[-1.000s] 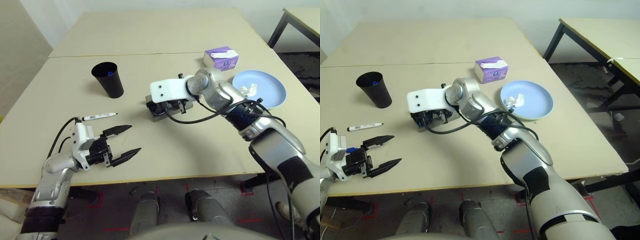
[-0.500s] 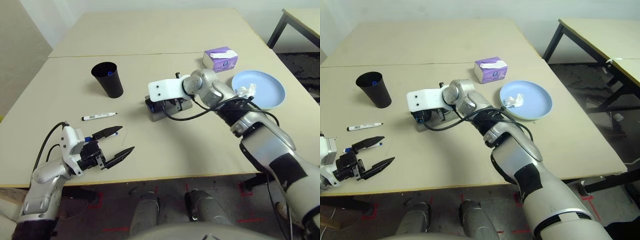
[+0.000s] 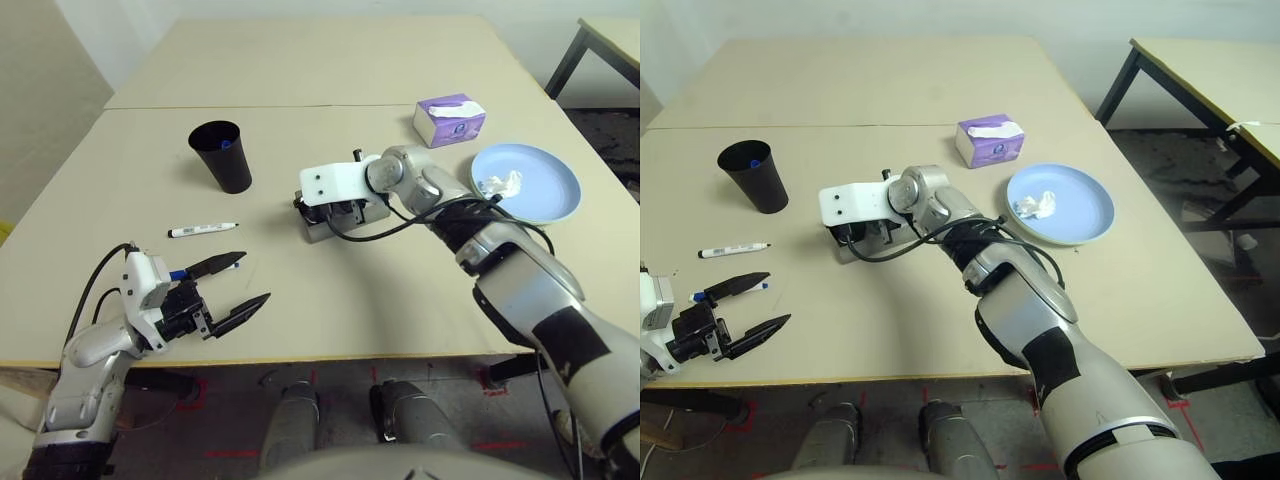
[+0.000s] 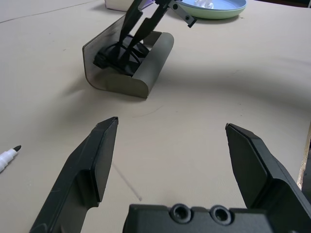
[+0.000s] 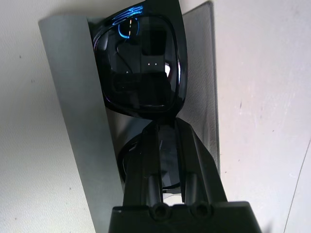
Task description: Organize and tidy the items on the table.
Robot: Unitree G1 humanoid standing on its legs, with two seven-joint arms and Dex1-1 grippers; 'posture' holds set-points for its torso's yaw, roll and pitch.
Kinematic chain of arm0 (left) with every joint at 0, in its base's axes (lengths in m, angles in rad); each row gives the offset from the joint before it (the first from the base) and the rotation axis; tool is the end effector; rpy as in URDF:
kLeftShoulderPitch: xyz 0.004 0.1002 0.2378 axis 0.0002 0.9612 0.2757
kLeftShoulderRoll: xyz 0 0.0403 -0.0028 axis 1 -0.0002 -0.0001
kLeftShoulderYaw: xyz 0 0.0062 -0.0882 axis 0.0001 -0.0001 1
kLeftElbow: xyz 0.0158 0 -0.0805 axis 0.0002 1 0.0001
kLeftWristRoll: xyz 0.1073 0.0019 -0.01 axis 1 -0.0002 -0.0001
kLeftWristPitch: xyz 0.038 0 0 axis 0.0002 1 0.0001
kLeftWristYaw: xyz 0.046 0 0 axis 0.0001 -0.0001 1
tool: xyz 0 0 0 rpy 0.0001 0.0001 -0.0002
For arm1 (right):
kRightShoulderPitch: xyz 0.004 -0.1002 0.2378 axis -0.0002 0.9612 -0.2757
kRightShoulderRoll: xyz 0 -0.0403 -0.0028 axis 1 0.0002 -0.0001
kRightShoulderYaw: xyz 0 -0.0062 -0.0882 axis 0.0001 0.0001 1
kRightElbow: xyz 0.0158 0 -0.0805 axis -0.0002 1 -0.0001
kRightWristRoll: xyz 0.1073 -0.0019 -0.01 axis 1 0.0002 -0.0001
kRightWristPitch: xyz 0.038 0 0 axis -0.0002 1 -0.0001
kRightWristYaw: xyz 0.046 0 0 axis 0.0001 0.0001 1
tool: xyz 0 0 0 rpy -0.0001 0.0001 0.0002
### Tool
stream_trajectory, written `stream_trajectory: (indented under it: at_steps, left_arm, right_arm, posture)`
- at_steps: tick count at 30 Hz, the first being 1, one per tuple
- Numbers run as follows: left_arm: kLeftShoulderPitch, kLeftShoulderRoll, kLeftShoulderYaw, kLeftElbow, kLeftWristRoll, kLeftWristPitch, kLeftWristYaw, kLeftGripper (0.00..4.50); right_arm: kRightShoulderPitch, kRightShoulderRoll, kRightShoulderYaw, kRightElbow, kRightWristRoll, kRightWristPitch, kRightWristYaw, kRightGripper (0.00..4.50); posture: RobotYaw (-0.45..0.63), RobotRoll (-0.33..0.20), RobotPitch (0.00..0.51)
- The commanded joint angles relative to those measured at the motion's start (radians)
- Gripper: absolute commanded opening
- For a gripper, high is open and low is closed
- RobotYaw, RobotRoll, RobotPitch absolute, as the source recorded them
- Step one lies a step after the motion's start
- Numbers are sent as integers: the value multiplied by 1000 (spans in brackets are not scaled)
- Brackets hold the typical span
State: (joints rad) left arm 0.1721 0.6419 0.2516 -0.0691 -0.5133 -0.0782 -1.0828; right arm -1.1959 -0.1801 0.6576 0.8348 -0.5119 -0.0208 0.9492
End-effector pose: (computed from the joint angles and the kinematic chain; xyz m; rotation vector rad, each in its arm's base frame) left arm 0.1760 0.2956 0.1109 0.1998 -0.0059 -0.8774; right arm 0.3431 -0.0375 0.2036 -1.4450 0.1747 1.2078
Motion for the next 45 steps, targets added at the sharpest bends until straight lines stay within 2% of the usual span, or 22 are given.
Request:
stream_trajectory:
  at_steps: [1,13,14,18,24,25,34,40,45]
  left_arm:
    - [2,-2,-4,7,3,-1,-9,4500]
    - [-22,-8,-15,60,17,-26,-36,4500]
    - [-24,-9,-16,66,18,-30,-39,4500]
    - [-34,-14,-20,96,24,-45,-50,4500]
    - [-41,-23,-32,130,31,-65,-62,4500]
    - [-44,-24,-33,135,32,-66,-62,4500]
    - [-54,-31,-49,111,37,-47,-45,4500]
    - [-47,-29,-52,67,34,-17,-20,4500]
    - [-49,-25,-49,57,32,-1,-16,4500]
  right_arm:
    - [24,-7,5,-2,-19,35,25,173]
    - [78,-27,-4,-159,0,141,182,172]
    - [81,-27,-6,-172,2,148,189,932]
    - [74,-25,-18,-195,1,158,190,2159]
    - [41,-22,-31,-168,-3,146,172,4286]
    - [35,-21,-33,-164,-3,145,171,4445]
    - [-13,-4,-49,-103,3,111,142,4445]
    - [-70,19,-89,-40,21,76,64,4445]
    - [-106,-1,-122,-82,62,107,133,4445]
  posture:
    - [47,0,137]
    - [31,0,138]
    - [30,0,138]
    - [27,0,138]
    - [18,0,133]
    - [16,0,132]
    - [12,0,129]
    - [14,0,127]
    - [9,0,126]
